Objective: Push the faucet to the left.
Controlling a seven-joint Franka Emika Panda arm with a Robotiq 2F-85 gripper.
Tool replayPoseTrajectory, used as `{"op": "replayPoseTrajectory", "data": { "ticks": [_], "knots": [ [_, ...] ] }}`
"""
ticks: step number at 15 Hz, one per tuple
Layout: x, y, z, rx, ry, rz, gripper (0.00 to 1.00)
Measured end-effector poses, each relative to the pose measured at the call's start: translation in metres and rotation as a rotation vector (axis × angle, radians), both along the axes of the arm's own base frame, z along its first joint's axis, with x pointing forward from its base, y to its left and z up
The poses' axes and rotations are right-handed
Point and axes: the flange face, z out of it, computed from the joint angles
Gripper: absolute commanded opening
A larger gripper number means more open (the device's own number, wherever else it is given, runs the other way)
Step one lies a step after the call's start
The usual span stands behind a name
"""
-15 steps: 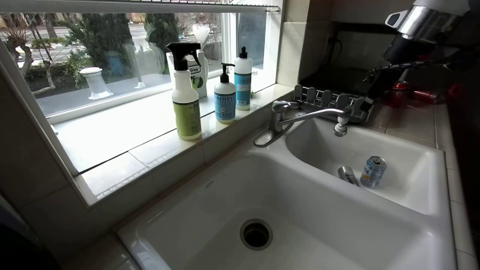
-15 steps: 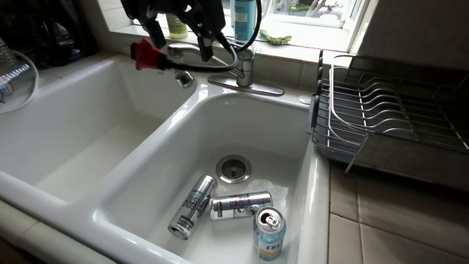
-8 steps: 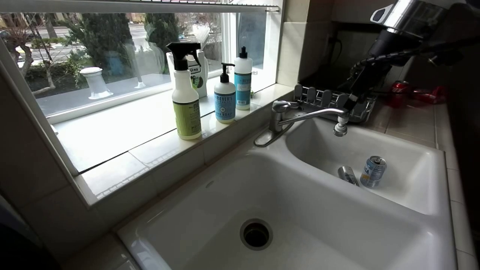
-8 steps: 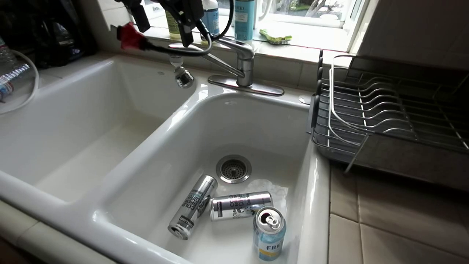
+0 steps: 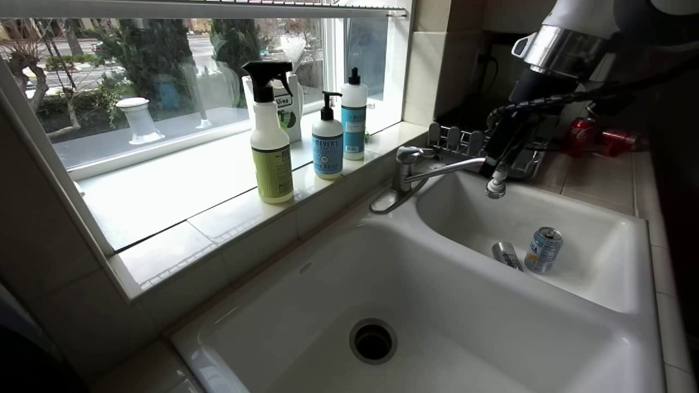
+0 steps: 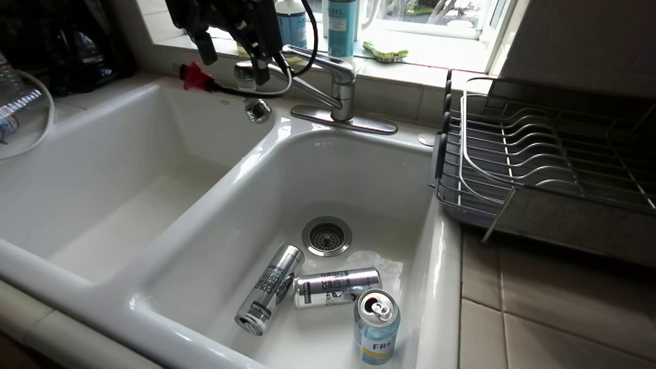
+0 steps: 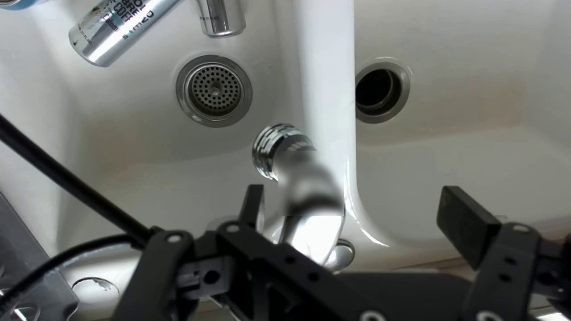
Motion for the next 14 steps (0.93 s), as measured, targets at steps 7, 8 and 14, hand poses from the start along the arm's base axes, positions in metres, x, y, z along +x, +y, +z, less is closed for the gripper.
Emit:
{"op": "replayPoseTrajectory", "data": {
  "ticks": [7,8,14],
  "knots": [
    [0.01,0.012,-0.009,-0.02,0.013,-0.042,1.0],
    [0.01,0.014,-0.01,-0.024,0.015,-0.052,1.0],
    [0.012,0.023,-0.009,-0.062,0.017,-0.114,1.0]
  ]
}}
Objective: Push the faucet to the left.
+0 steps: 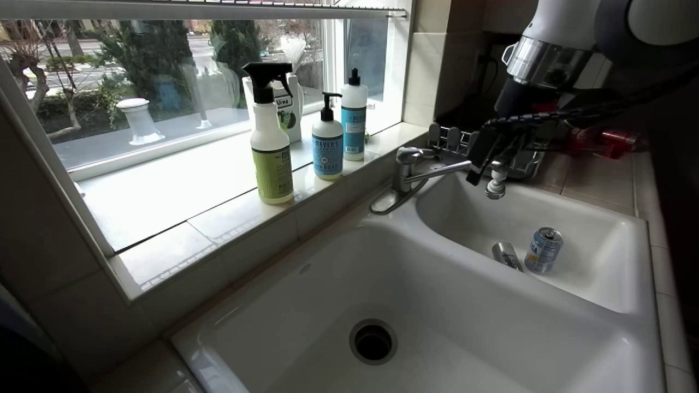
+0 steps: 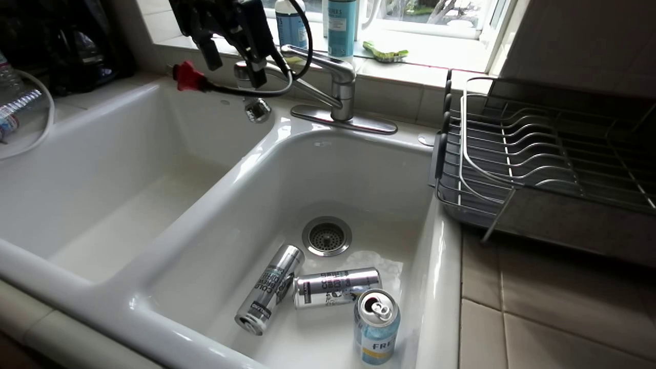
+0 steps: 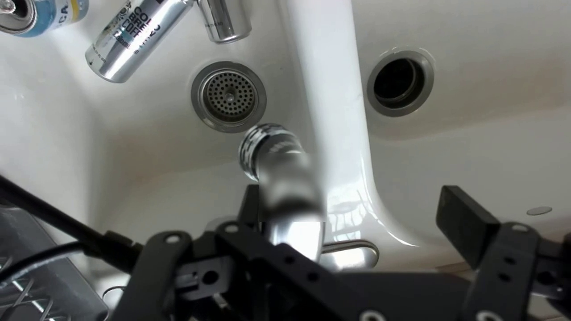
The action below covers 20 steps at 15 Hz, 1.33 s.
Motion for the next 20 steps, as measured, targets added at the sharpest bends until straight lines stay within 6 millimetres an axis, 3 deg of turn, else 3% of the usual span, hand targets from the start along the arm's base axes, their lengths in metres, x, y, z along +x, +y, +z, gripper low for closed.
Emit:
{"op": "replayPoseTrajectory", "data": {
  "ticks": [10,20],
  "knots": [
    [0.01,0.017,-0.001,-0.04,0.053,-0.009,1.0],
    [0.035,0.055,0.0,-0.016,0.113,-0.03,1.0]
  ]
}}
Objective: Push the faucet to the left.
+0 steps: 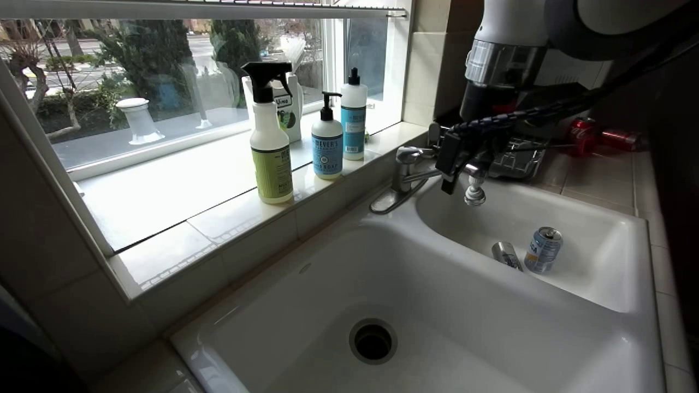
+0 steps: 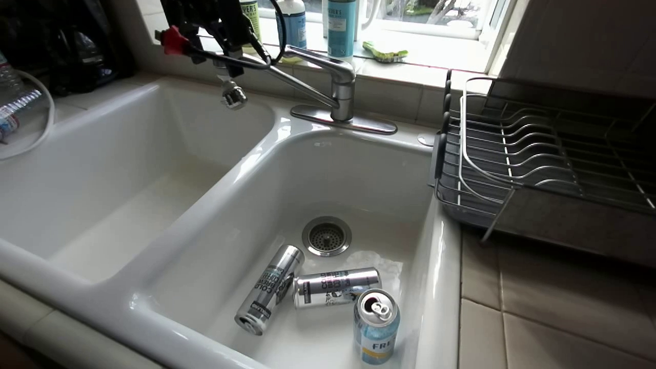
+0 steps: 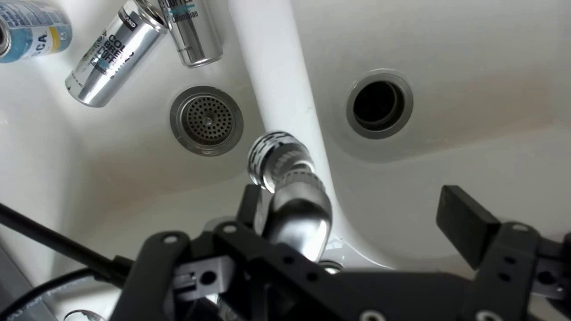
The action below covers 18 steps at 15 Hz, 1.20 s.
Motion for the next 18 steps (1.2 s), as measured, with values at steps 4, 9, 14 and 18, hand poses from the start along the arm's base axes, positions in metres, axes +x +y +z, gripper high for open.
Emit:
{"op": "replayPoseTrajectory", "data": {
  "ticks": [4,9,14,18],
  "knots": [
    [0.01,0.014,0.001,0.026,-0.001,-0.027,1.0],
    [0.022,0.032,-0.002,0.034,0.0,-0.039,1.0],
    [0.033,0.049,-0.009,0.041,-0.01,-0.042,1.0],
    [0.036,0.054,-0.01,0.041,-0.013,-0.043,1.0]
  ]
}}
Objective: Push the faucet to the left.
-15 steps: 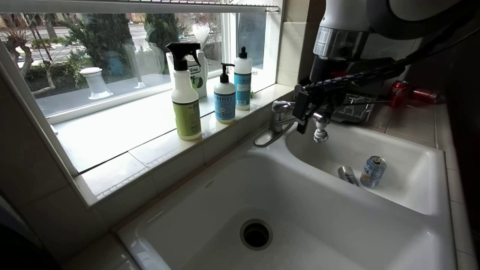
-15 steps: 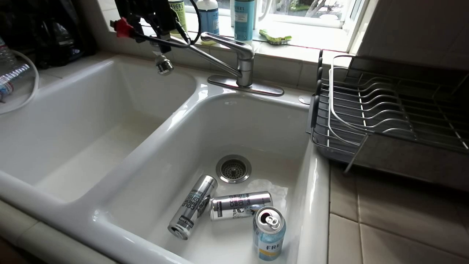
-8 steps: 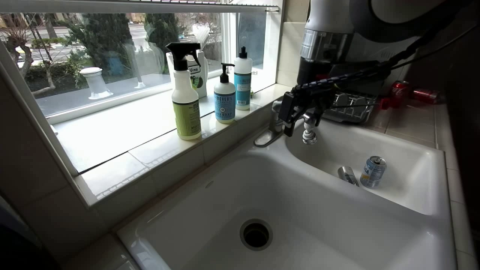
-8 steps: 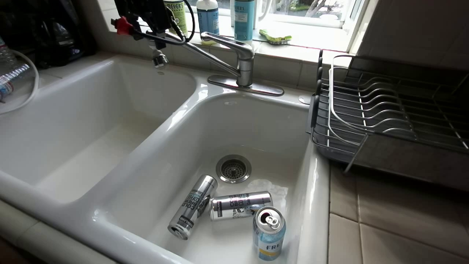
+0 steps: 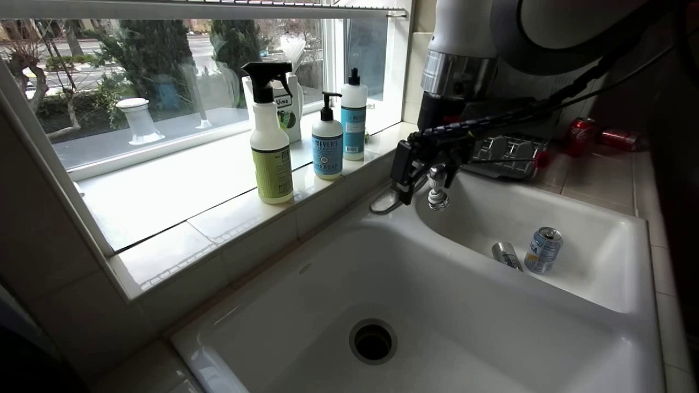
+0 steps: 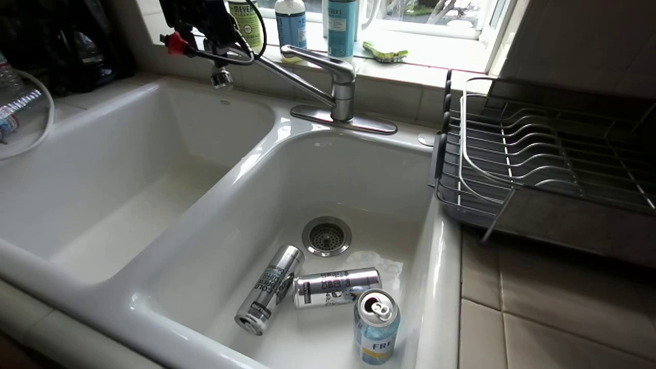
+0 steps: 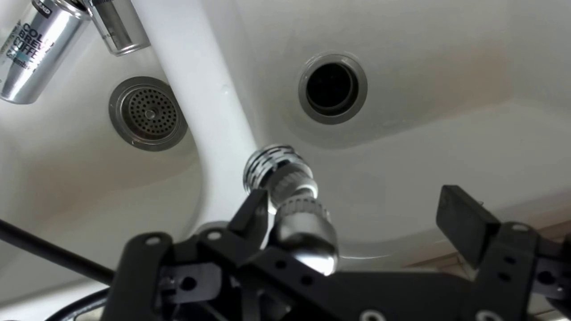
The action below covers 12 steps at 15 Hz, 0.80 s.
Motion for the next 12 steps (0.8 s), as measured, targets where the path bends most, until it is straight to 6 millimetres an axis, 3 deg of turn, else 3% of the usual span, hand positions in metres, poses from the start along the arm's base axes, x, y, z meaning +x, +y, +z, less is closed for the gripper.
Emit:
{"op": "replayPoseTrajectory", "data": {
  "ticks": [12],
  "knots": [
    [-0.012,-0.02,0.012,-0.042,0.017,-0.036,1.0]
  ]
}}
